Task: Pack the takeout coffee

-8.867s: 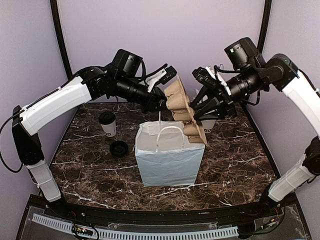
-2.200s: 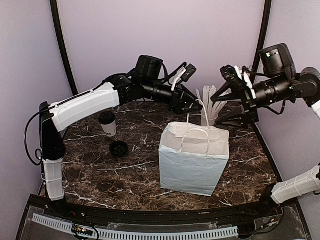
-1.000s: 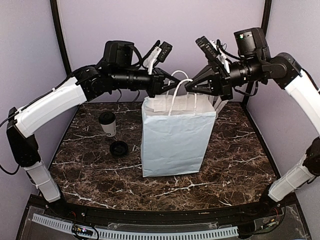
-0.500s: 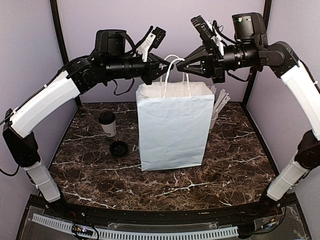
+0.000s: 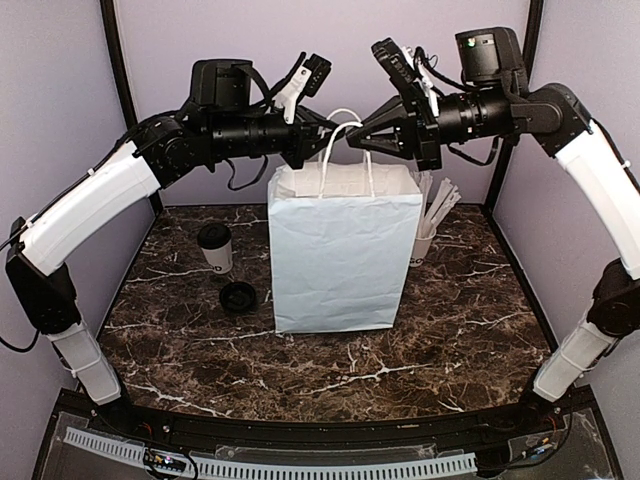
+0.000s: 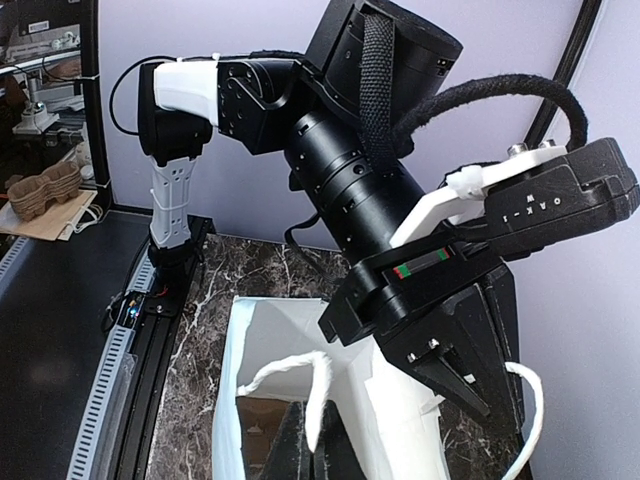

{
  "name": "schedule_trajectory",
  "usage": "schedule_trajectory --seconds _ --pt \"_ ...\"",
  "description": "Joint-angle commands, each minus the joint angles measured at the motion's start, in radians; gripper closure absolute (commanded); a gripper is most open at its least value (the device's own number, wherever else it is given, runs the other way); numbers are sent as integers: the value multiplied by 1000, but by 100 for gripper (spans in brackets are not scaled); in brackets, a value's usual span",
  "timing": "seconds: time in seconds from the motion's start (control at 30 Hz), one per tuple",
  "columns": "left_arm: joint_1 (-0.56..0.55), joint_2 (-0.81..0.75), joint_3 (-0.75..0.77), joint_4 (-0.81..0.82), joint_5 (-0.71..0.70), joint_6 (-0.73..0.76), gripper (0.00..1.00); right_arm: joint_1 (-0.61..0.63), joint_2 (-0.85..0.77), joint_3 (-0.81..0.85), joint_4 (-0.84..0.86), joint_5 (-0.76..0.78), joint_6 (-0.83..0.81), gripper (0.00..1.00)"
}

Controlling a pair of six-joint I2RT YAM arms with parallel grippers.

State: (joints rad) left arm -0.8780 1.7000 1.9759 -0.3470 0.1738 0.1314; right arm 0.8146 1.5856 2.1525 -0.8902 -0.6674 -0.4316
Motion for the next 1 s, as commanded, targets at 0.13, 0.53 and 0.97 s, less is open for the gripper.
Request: schedule_trajectory --seconds 0.13,0.53,0.97 --pt "5 -41 -14 27 -1 3 100 18 -13 -23 11 18 -17 100" --pt "6 -54 -82 48 -52 24 96 23 -35 -108 23 75 -46 100" --pt "7 -145 -201 16 -152 49 9 18 -115 -169 -67 165 -129 1"
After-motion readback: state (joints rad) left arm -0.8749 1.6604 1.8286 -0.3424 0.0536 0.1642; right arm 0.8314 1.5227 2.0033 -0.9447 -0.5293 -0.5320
